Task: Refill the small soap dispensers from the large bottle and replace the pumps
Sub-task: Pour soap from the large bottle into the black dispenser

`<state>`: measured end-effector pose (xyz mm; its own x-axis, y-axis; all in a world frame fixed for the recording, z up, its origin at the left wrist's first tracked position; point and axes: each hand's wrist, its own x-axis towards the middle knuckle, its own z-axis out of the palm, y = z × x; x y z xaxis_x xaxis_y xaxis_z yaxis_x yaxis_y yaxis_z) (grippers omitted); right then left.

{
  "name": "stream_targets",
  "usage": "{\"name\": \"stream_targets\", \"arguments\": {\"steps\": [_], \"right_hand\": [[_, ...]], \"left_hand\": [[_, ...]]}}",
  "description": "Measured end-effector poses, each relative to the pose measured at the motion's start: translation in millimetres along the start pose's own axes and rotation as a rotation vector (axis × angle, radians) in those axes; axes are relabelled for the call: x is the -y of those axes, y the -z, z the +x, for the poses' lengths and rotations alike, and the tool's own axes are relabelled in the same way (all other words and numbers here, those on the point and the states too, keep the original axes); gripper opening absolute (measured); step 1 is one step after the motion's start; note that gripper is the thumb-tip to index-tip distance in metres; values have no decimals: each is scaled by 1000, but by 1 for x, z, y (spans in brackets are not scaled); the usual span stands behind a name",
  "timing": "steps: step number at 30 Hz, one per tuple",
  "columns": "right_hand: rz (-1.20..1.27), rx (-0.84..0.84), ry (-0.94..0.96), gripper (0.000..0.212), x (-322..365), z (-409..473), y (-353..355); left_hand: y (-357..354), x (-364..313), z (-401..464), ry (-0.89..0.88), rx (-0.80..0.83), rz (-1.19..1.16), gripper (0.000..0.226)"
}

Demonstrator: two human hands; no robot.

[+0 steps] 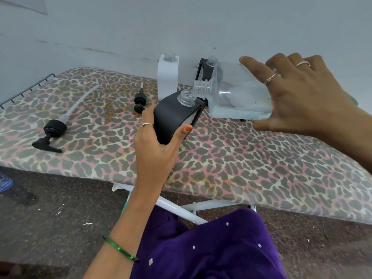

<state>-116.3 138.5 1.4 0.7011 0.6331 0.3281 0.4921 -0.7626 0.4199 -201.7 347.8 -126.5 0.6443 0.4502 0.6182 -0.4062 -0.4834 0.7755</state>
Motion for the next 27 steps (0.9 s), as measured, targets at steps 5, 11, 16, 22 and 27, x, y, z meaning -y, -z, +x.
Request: {"name": "stream_targets", "arguments": {"steps": [5, 11, 16, 22, 27], "right_hand": [[-8, 6, 2, 107, -1, 0, 0], [-13, 4, 6, 108, -1, 0, -1], [-20, 6, 8, 108, -1, -1, 0], [-30, 5, 9, 108, -1, 0, 1], [-17, -9, 17, 107, 0, 1, 1]], "left_hand": [[0, 0, -1, -5, 0, -13, 55], [0, 1, -1, -11, -4, -6, 43], [-1, 0, -2, -15, 1, -7, 44], [0, 2, -2, -13, -1, -10, 46], [0, 4, -1, -14, -14, 16, 46]]}}
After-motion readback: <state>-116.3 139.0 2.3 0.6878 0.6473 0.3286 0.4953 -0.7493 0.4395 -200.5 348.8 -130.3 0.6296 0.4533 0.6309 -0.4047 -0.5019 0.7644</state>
